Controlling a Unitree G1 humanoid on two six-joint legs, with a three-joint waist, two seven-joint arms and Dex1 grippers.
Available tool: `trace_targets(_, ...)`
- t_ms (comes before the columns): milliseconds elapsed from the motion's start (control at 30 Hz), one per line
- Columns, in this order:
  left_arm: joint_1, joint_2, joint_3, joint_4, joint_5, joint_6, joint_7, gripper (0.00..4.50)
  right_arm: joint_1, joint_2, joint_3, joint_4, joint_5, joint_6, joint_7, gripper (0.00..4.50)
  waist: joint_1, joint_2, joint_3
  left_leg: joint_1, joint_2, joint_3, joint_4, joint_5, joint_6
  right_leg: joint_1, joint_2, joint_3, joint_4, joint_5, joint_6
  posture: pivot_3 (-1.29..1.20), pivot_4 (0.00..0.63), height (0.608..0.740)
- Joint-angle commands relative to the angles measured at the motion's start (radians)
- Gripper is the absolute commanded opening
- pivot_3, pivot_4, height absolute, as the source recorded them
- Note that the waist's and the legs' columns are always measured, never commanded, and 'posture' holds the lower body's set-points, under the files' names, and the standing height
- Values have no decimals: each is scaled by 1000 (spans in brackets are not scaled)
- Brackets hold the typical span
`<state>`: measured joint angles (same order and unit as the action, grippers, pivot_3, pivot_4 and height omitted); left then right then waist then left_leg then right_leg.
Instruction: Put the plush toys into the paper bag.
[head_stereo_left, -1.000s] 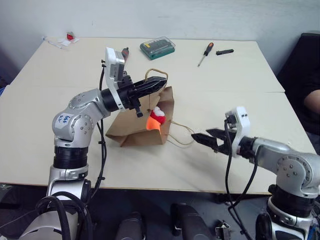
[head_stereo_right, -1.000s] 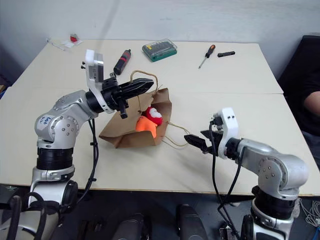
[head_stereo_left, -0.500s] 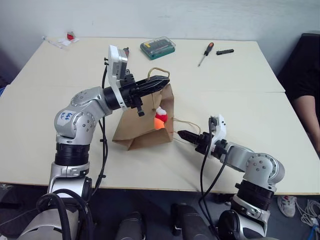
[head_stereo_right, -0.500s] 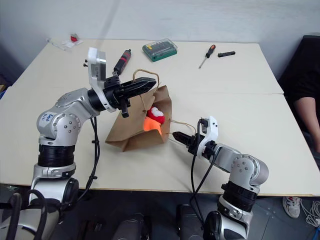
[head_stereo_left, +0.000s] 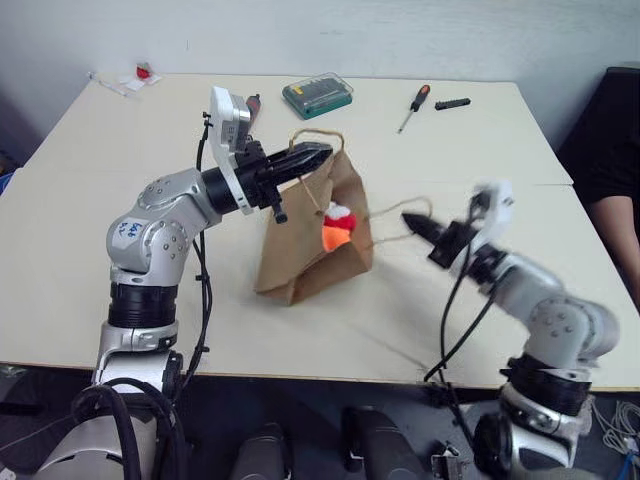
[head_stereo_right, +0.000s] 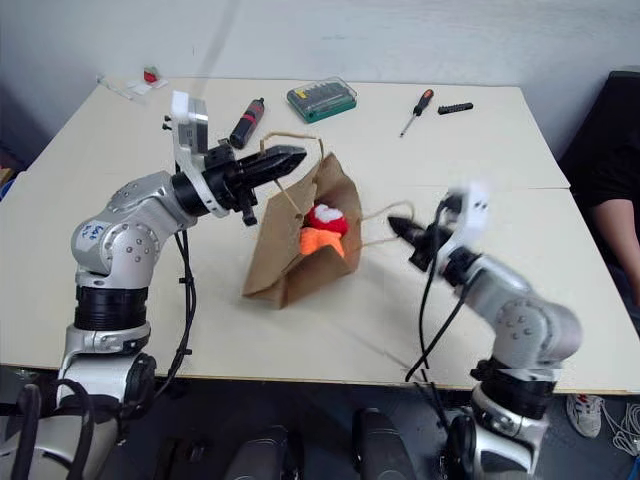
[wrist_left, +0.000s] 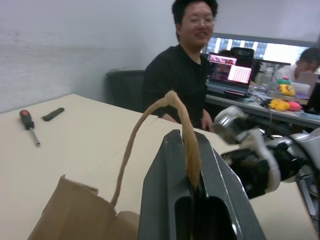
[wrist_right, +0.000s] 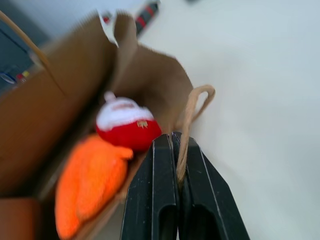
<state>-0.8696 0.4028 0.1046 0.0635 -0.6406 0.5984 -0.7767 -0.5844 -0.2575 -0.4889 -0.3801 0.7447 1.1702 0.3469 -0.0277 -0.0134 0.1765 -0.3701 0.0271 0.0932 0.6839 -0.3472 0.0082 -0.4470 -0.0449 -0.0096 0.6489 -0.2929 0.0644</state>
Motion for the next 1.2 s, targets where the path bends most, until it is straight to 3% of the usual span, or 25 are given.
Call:
trace_targets(33,-62,-19,45,34,12,-60,41,0,-105,-85,-48,-91,130,-31,20,36,0,0,0,0,0,0,0,0,0,0,0,0,0,0,0,0,150,740)
trace_targets(167,-77,-68,47,99,28,-91,75,0,-144,-187,75,-133,101,-67,42,36,0,0,0,0,1,0,-2,0,0,0,1,-1,-2,0,0,0,150,740)
trace_targets(367,-45,-120,25,140,59,-118,88,0,-1,-242,318,-161,-96,-257,60,36,1,-1,0,-1,1,0,-1,0,0,0,0,-1,-3,0,0,0,150,740)
trace_targets(600,-23,-88,67,105,36,-72,101,0,39,-202,342,-178,-98,-329,48,36,0,-1,0,0,1,0,-1,0,0,0,0,-1,-2,0,0,0,150,740)
trace_targets(700,-2,-57,87,52,6,-31,92,587,28,-201,305,-177,-42,-303,51,591,-1,-1,0,0,1,0,-1,0,0,0,0,-1,-2,0,0,0,150,740)
trace_targets(833,82,36,118,-117,-74,78,57,1787,36,-270,222,-215,87,-243,89,1925,0,-1,0,0,1,0,-1,0,0,0,0,-1,-3,0,0,0,150,740)
trace_targets(1000,277,147,154,-344,-182,205,51,3363,171,-454,118,-265,226,-181,216,3686,2,-1,0,0,2,-1,-2,-1,0,2,-1,-1,-5,0,0,0,150,740)
trace_targets(1100,363,152,121,-379,-137,167,63,4420,242,-497,162,-234,176,-215,239,3699,4,-1,0,2,1,-1,-1,-1,1,4,-2,-1,-6,0,0,0,150,740)
trace_targets(1200,406,121,43,-361,-49,68,49,4500,220,-447,294,-160,61,-284,207,2998,2,-2,-1,4,-1,-1,0,0,2,5,-2,1,-6,0,1,0,150,740)
